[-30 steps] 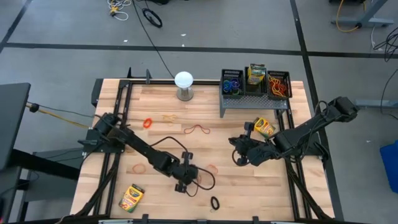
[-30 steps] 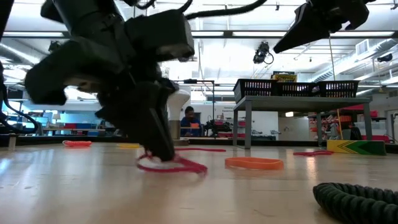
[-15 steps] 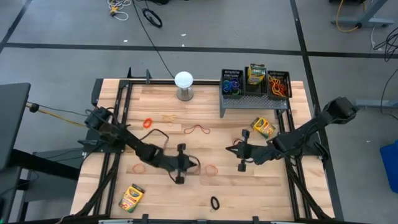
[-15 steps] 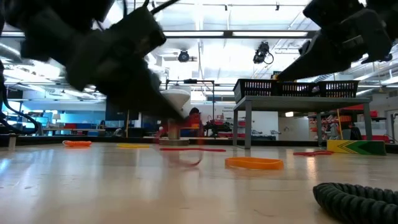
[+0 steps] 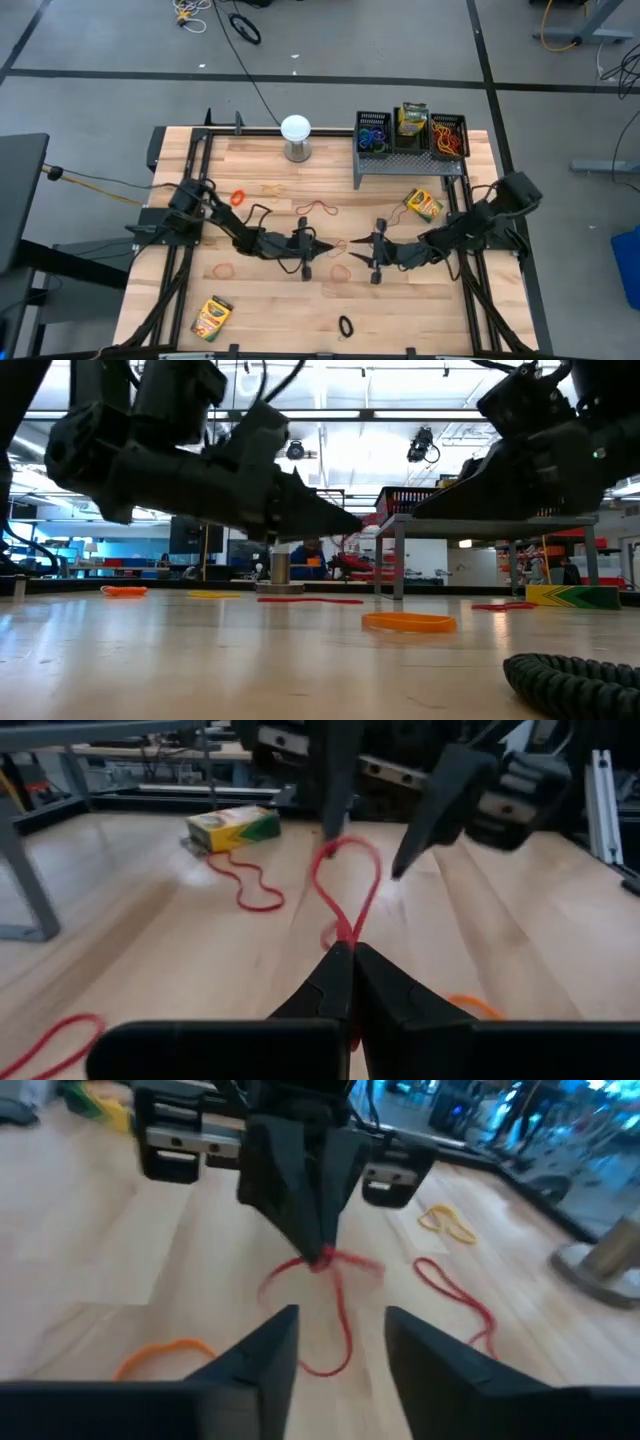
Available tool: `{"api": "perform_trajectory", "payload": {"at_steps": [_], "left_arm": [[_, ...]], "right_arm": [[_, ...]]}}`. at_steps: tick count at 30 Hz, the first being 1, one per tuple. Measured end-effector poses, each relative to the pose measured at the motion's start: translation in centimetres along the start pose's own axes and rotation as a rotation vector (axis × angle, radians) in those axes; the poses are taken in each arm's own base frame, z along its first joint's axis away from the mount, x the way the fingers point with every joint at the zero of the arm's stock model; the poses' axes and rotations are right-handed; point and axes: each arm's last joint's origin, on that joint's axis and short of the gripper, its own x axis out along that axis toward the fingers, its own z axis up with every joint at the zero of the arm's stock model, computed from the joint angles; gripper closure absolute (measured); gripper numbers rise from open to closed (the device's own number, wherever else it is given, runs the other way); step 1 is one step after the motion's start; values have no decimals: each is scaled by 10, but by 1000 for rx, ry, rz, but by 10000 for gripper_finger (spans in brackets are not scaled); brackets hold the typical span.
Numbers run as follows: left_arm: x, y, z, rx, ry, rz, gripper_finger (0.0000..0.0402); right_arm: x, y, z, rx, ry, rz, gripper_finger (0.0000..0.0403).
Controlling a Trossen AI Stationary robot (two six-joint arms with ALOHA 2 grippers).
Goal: Pick & Place Office Desk Supplies
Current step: Put the red rubberband into the right black basket on the shelf
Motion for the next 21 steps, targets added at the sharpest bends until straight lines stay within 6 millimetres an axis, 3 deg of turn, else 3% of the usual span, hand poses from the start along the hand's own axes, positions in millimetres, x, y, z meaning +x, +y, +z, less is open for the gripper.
{"api": "perform_trajectory", "payload": {"at_steps": [6, 11, 15, 21], "left_arm": [[9, -1, -3, -7, -5, -16, 395], [14, -4, -3, -5, -4, -36, 395], [15, -4, -4, -2, -1, -29, 395], [14, -3, -7, -2, 22, -22, 395]], "right_arm": [[25, 6, -1, -114, 27, -84, 186], [44, 6, -5, -192, 68, -54, 186], [50, 10, -8, -209, 107, -48, 239], [46, 11, -9, -207, 103, -47, 372]]}}
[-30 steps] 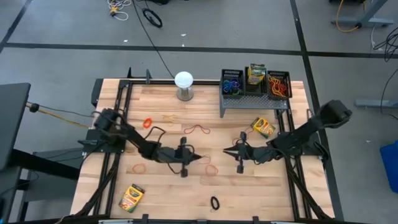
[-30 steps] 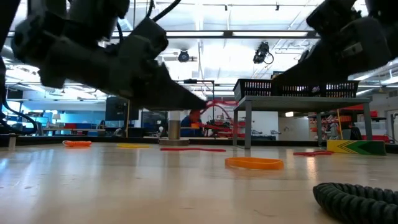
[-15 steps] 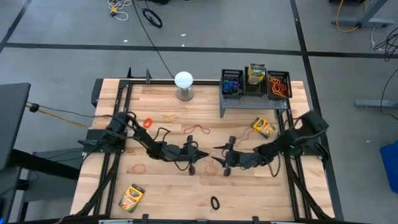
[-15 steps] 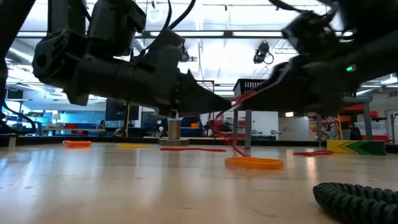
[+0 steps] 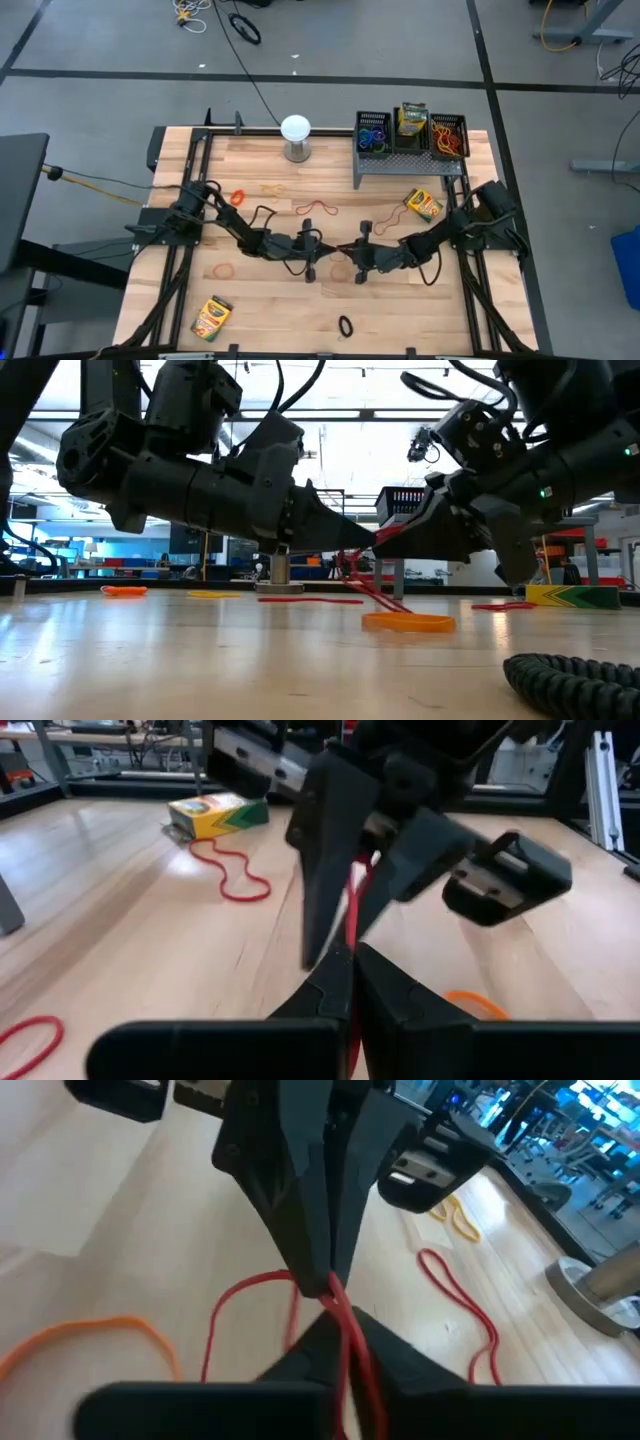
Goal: Pick & Place Office Desk Supplies
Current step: Put the red rubberband into the right black basket on the shelf
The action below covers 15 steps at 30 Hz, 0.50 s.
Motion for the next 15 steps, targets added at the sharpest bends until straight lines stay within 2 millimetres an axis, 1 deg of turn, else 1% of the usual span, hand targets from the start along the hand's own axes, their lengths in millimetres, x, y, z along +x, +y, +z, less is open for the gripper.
{"api": "perform_trajectory", "payload": {"at_steps": [2, 6, 9, 11, 15], "left_arm": [[0, 0, -1, 0, 7, 0, 395], [0, 0, -1, -2, 10, 6, 395], [0, 0, -1, -12, 11, 8, 392], [0, 0, -1, -15, 11, 6, 384], [-3, -5, -1, 4, 8, 22, 347]], "right_arm": [[-1, 2, 0, -13, -2, 1, 394], [-3, 5, 1, -26, -6, 12, 378], [-5, 7, 1, -29, -10, 18, 382], [-6, 8, 2, -31, -13, 22, 395], [-7, 9, 2, -27, -10, -11, 396]]}}
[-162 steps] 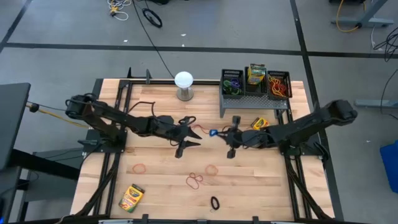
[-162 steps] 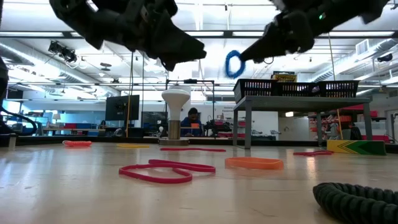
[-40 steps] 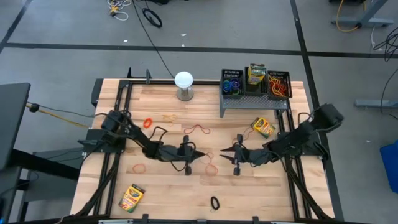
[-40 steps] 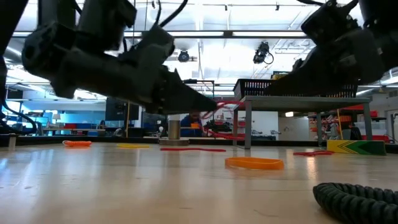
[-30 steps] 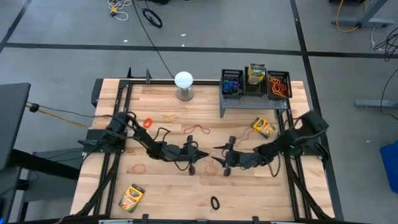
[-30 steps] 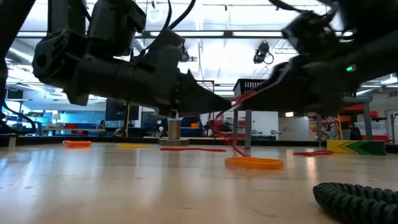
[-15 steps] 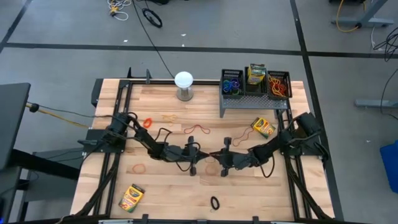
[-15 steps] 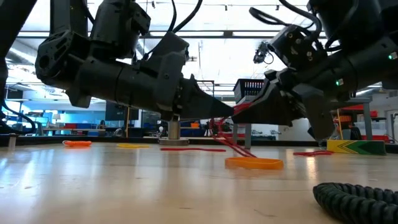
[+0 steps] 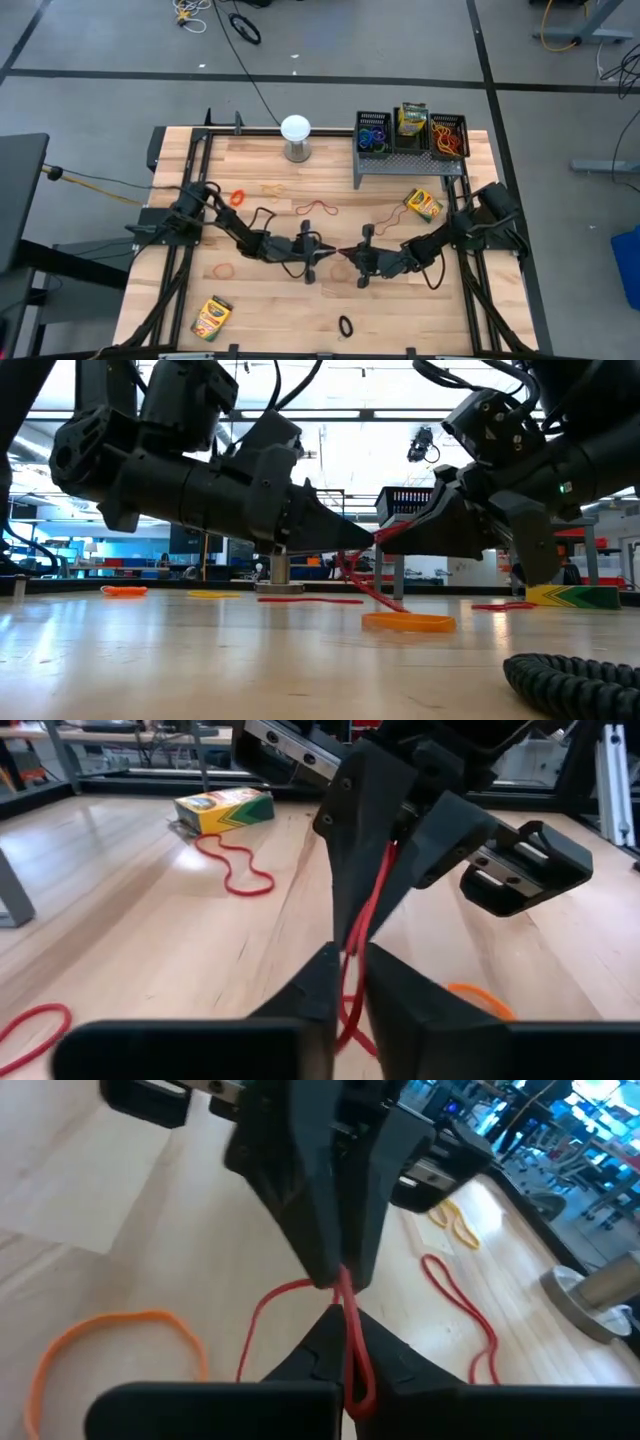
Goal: Pick & Place Office Desk Supplies
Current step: Put the red rubberband into the right black basket on the shelf
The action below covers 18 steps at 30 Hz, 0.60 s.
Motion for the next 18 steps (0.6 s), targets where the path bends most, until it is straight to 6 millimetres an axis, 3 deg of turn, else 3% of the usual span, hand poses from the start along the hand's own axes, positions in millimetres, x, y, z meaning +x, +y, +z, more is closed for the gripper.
{"api": "perform_trajectory", "payload": {"at_steps": [5, 11, 18], "left_arm": [[-7, -11, 9, 64, -11, 11, 289], [-19, -25, 23, 207, -35, 64, 233], [-18, -22, 25, 254, -49, 66, 231]], "right_arm": [[-8, -7, 12, 36, -11, -8, 399], [-32, -32, 38, 61, -15, -51, 401], [-75, -75, 69, 92, 17, -132, 402]]}}
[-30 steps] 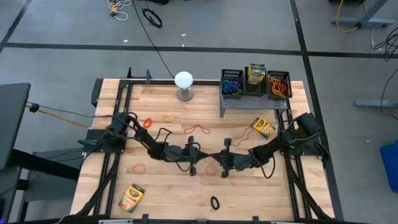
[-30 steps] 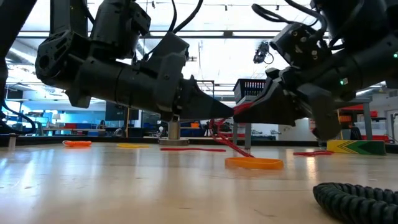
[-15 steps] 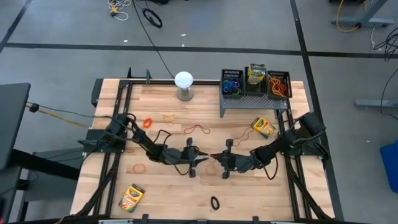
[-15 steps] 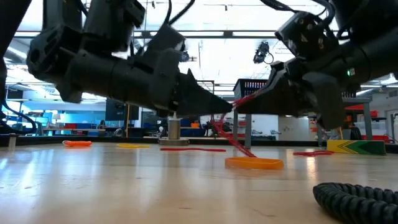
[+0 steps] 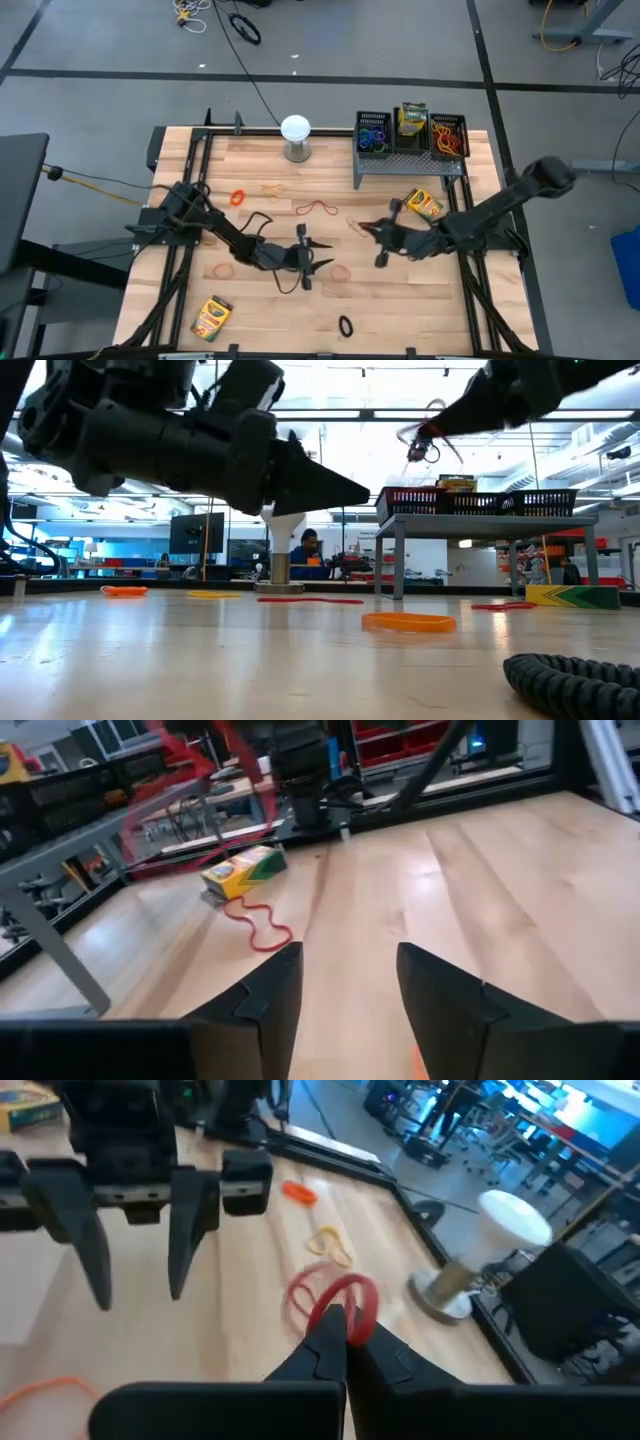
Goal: Pick & Place Office Desk Supplies
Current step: Put the red rubberband into the right black basket on the shelf
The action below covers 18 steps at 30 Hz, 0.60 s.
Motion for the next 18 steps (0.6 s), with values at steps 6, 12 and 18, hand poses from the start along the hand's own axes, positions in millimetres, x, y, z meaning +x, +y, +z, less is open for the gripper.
{"api": "perform_trajectory", "payload": {"at_steps": [6, 12, 18], "left_arm": [[5, 6, 0, 7, -11, -22, 244], [3, 19, -4, 0, -59, -41, 288], [-25, 58, -25, -171, -186, -188, 359]], "right_arm": [[-27, -31, 14, 21, 13, -67, 402], [-60, -73, 41, 42, 67, -258, 403], [-88, -128, 62, 100, 205, -449, 403]]}}
